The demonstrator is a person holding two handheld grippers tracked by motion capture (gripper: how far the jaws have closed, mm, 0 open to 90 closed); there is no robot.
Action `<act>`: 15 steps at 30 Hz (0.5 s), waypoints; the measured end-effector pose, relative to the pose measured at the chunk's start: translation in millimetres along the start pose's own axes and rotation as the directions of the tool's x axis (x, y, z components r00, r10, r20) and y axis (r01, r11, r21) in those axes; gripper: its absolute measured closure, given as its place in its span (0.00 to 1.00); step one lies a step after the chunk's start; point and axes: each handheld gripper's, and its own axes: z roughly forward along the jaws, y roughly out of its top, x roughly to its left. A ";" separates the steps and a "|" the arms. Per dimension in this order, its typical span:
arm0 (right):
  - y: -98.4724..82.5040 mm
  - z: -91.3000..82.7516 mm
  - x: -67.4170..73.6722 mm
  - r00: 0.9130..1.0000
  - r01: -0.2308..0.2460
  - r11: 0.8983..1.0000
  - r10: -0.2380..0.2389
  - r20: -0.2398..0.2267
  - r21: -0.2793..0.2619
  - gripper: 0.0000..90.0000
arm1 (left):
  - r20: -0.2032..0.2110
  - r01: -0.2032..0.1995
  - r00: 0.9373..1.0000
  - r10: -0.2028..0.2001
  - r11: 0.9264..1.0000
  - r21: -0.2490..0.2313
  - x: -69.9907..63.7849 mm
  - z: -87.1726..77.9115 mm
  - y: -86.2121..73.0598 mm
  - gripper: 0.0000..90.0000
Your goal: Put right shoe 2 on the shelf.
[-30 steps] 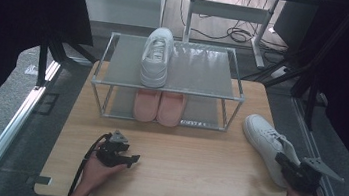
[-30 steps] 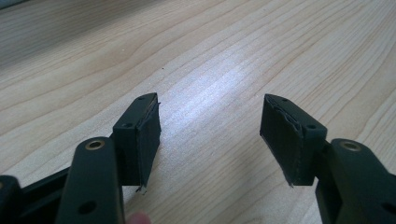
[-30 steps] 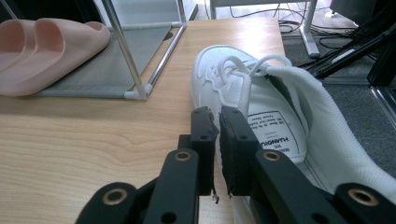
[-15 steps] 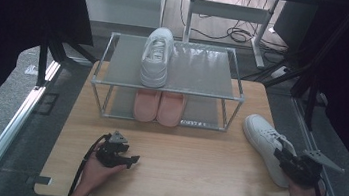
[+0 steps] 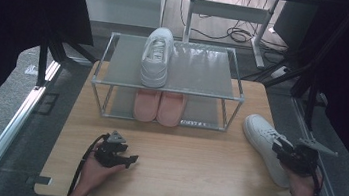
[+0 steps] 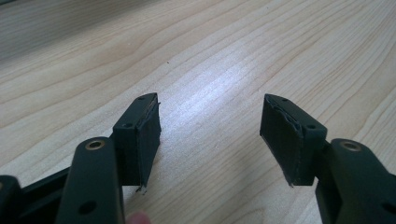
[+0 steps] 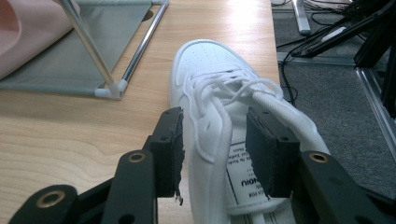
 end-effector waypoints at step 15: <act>9.6 17.9 1.4 1.000 0.016 0.994 -0.019 0.024 0.110 0.66 | 0.002 -0.003 1.000 0.003 1.000 0.005 0.1 1.2 0.6 0.43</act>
